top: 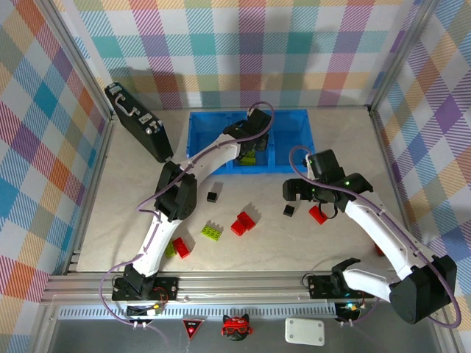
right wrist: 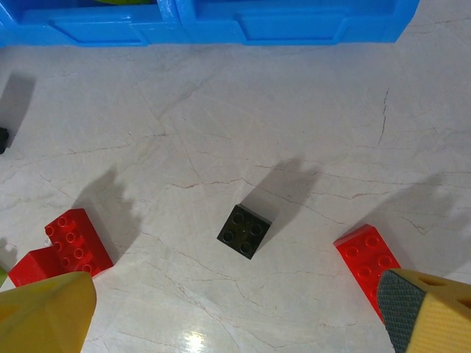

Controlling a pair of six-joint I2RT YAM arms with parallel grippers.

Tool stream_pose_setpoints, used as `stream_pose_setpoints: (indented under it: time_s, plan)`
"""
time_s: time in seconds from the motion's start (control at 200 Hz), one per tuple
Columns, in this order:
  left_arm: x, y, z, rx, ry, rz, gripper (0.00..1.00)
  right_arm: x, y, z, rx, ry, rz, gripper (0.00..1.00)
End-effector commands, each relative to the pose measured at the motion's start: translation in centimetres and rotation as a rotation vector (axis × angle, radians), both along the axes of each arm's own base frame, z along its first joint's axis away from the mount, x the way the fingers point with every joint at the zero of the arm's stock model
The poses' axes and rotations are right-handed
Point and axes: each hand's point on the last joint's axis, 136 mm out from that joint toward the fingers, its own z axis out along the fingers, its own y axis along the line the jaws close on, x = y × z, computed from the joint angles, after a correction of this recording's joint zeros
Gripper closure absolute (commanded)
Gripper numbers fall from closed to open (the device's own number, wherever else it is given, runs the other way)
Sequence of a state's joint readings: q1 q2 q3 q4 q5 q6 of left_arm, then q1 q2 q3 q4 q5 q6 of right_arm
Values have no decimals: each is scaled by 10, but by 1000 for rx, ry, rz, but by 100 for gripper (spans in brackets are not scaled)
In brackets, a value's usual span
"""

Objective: Sort the legos into containers by color
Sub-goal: Place the lego in the container.

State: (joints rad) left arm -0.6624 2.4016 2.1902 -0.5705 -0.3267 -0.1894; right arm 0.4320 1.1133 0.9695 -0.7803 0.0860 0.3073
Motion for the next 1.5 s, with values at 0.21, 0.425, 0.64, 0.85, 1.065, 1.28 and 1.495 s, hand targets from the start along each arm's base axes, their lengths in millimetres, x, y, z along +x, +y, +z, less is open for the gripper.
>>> stream_pose_setpoints:
  time_s: [0.21,0.425,0.64,0.85,1.065,1.28,1.495]
  plan:
    - [27,14,-27,-8,-2,29,47,-7,3,-9,29,38,-5,1]
    - [28,6,-29,-44,4,-1,40,-4,5,-10,30,44,-1,1]
    - [25,-5,2,-107,-16,-39,31,-6,3,-7,25,38,-1,1]
    - [10,-7,28,-112,-13,-65,26,-7,0,-1,11,22,1,1]
    - [-8,-5,59,-132,-17,-80,27,-7,-3,8,1,2,3,1]
    - [-43,-3,96,-160,25,-136,29,-7,-2,8,11,6,-1,1]
    - [-96,22,96,-174,128,-136,30,-8,-1,-5,-1,53,-5,2]
